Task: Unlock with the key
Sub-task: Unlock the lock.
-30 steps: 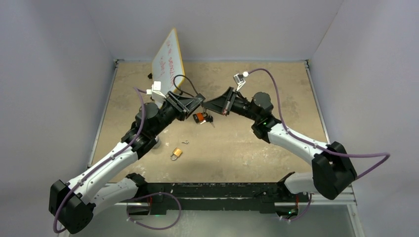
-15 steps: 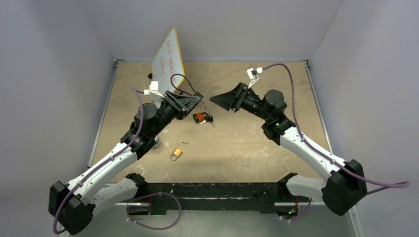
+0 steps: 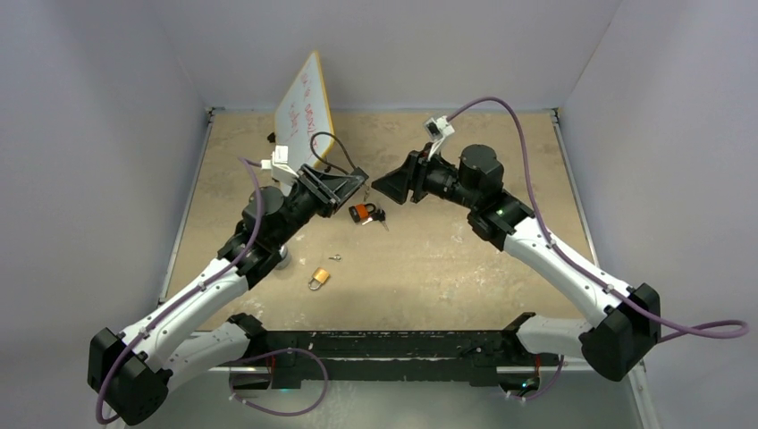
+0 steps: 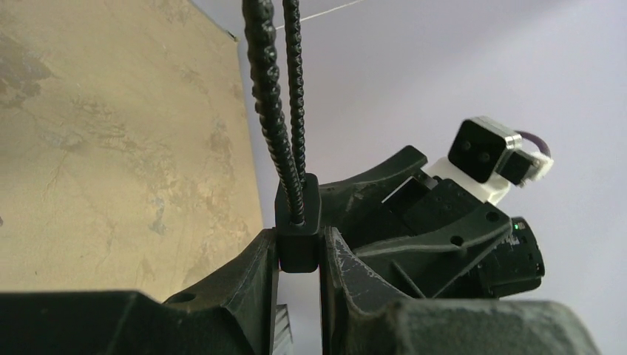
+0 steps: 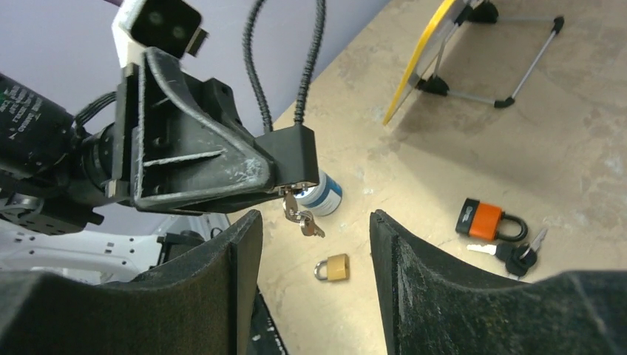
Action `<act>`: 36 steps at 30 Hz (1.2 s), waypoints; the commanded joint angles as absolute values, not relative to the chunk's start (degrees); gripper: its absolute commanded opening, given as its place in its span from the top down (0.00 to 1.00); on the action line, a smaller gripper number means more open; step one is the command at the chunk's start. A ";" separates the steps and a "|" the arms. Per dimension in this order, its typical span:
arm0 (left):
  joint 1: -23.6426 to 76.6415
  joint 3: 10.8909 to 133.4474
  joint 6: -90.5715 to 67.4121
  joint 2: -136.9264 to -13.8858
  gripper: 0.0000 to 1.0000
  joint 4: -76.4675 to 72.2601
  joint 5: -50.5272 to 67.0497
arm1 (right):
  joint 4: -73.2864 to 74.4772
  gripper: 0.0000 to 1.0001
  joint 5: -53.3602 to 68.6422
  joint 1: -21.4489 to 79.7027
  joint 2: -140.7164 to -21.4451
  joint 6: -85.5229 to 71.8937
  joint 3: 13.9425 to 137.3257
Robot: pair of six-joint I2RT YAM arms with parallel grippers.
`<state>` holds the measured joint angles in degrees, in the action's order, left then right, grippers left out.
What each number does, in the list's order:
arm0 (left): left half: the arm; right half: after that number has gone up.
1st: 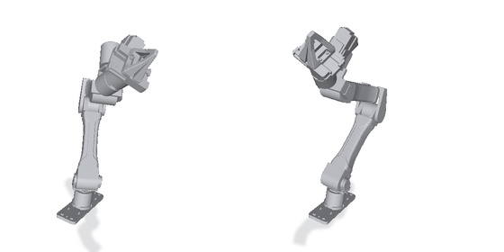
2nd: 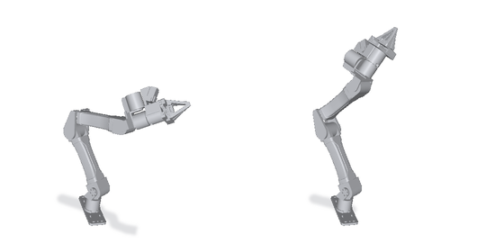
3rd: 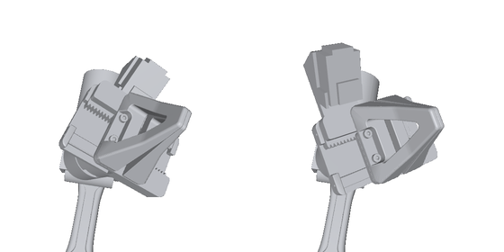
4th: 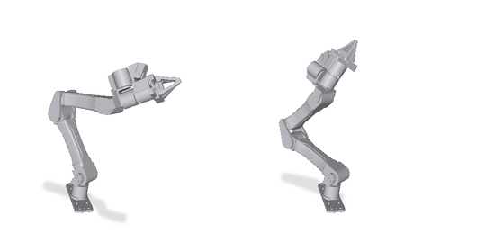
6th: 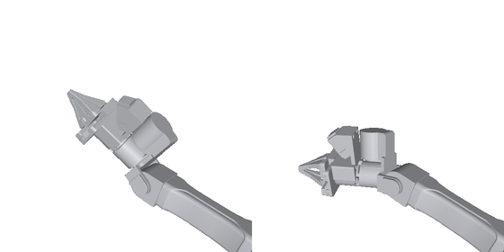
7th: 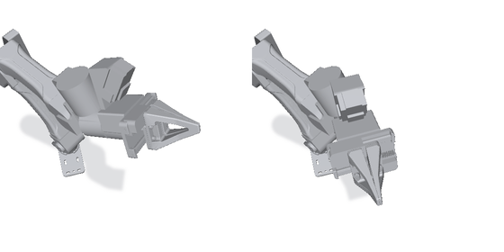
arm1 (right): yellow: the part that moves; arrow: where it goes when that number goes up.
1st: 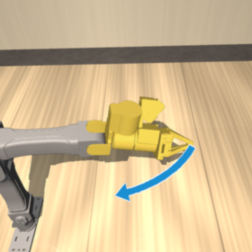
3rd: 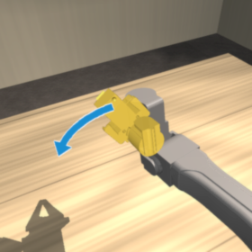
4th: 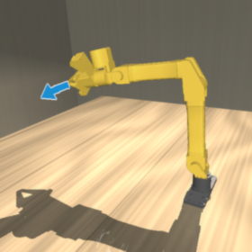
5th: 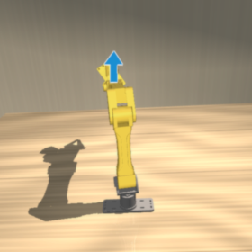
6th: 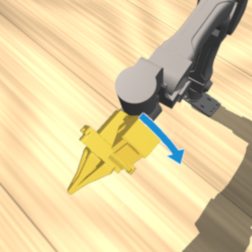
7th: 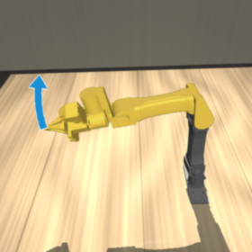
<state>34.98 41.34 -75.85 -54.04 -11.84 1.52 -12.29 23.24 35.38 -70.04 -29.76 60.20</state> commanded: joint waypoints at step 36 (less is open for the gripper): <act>34.45 45.36 -7.35 -62.72 1.00 -22.91 32.58 | -12.27 0.56 20.53 34.52 -66.88 -28.96 62.40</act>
